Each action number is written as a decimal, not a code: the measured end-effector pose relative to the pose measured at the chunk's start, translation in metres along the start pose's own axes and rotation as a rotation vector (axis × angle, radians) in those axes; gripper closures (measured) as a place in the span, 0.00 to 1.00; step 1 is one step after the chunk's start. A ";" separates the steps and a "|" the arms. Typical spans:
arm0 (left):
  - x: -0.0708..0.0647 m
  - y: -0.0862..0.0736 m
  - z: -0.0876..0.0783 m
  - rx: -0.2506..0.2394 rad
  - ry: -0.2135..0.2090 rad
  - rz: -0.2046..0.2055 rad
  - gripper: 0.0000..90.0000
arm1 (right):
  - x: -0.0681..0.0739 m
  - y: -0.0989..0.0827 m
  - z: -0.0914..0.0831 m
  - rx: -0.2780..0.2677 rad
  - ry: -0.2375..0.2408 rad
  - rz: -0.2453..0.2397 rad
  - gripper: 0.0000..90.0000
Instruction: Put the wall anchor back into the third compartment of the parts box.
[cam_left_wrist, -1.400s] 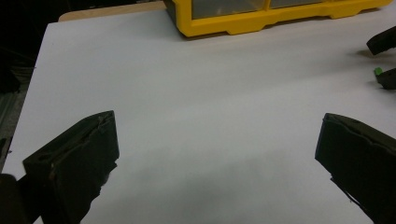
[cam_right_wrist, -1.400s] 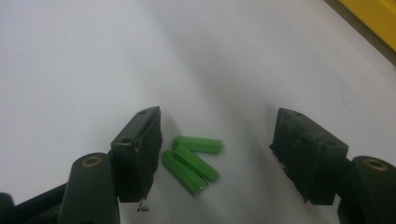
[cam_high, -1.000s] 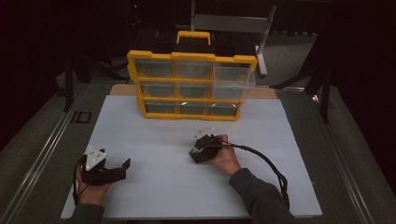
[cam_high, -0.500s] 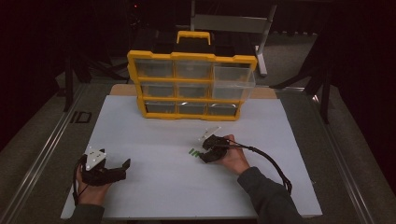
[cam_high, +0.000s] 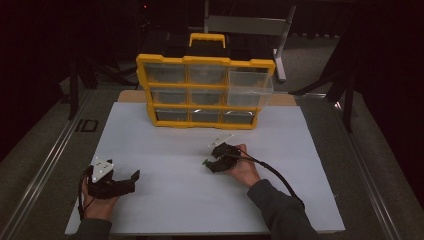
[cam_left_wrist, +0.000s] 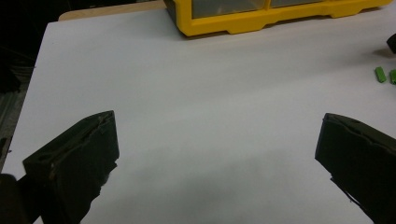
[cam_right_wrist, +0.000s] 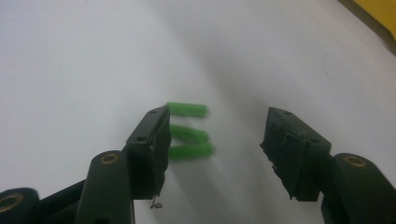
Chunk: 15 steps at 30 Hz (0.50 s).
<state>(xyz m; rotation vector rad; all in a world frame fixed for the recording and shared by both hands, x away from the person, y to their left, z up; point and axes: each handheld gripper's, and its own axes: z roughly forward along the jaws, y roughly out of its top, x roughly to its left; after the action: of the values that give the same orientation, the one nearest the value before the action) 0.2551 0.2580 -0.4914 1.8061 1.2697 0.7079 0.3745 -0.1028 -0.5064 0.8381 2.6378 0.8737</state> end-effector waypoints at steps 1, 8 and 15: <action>0.000 0.000 0.000 0.001 0.000 0.000 0.00 | 0.000 0.000 0.002 0.000 0.000 0.009 0.45; 0.000 0.000 0.000 0.001 0.000 -0.001 0.00 | -0.003 -0.002 0.004 0.019 -0.008 0.022 0.45; 0.000 0.000 0.000 0.000 0.001 -0.001 0.00 | -0.004 -0.004 -0.001 0.034 0.006 0.016 0.48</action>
<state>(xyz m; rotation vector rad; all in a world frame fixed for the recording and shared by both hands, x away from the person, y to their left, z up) 0.2552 0.2580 -0.4914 1.8054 1.2707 0.7083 0.3755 -0.1087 -0.5075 0.8674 2.6615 0.8388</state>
